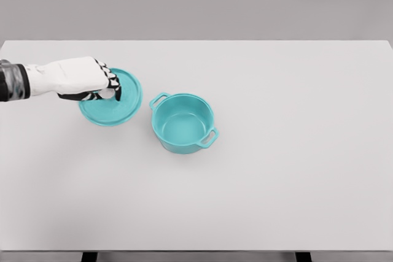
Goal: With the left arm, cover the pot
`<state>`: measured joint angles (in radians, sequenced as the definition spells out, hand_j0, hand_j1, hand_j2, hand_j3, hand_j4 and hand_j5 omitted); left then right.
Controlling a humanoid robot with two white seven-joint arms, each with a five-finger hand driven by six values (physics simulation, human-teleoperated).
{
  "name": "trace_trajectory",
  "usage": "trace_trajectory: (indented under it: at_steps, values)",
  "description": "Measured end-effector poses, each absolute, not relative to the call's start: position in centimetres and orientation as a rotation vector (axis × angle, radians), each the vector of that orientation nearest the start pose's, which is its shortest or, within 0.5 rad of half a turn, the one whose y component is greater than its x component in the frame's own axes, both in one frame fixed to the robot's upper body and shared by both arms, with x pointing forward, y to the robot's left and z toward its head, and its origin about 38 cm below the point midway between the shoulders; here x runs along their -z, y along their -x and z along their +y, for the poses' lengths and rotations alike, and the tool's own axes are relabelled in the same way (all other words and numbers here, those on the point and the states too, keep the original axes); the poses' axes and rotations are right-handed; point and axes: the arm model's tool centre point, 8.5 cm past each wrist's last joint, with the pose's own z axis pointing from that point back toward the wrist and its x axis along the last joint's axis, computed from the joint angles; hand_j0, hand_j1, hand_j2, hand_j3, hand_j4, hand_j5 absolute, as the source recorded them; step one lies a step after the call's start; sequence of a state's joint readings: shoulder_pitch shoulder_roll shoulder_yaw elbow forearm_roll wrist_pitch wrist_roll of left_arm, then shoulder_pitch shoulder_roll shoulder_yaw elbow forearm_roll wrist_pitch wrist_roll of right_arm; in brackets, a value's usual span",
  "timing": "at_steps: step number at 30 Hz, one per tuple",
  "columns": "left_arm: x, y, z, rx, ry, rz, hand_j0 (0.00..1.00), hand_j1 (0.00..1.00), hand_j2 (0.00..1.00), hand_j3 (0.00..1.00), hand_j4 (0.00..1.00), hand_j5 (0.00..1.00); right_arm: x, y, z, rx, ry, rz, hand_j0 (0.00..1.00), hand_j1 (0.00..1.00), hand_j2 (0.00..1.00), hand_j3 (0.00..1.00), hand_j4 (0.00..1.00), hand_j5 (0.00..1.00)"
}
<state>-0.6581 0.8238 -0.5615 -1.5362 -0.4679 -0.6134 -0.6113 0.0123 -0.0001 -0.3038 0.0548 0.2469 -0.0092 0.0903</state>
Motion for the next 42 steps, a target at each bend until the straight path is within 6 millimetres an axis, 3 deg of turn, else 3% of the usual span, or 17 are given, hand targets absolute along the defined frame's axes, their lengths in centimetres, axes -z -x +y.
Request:
trace_trajectory:
  at_steps: [14,23,42]
  values:
    - [-25.2,-41.3,25.4,-2.918,0.593,1.814,0.53,0.53,0.53,0.53,0.53,0.53,26.1,2.5,-25.8,0.062,-0.017,0.051,1.00,1.00,1.00,1.00,1.00,1.00]
    - [-26.0,-41.6,22.7,-2.848,0.559,1.826,0.53,0.53,0.53,0.53,0.53,0.53,26.1,2.5,-25.8,0.062,-0.017,0.050,1.00,1.00,1.00,1.00,1.00,1.00]
    - [-23.6,-42.5,16.3,-2.781,0.455,1.866,0.53,0.53,0.53,0.53,0.53,0.53,26.1,2.5,-25.8,0.062,-0.017,0.050,1.00,1.00,1.00,1.00,1.00,1.00]
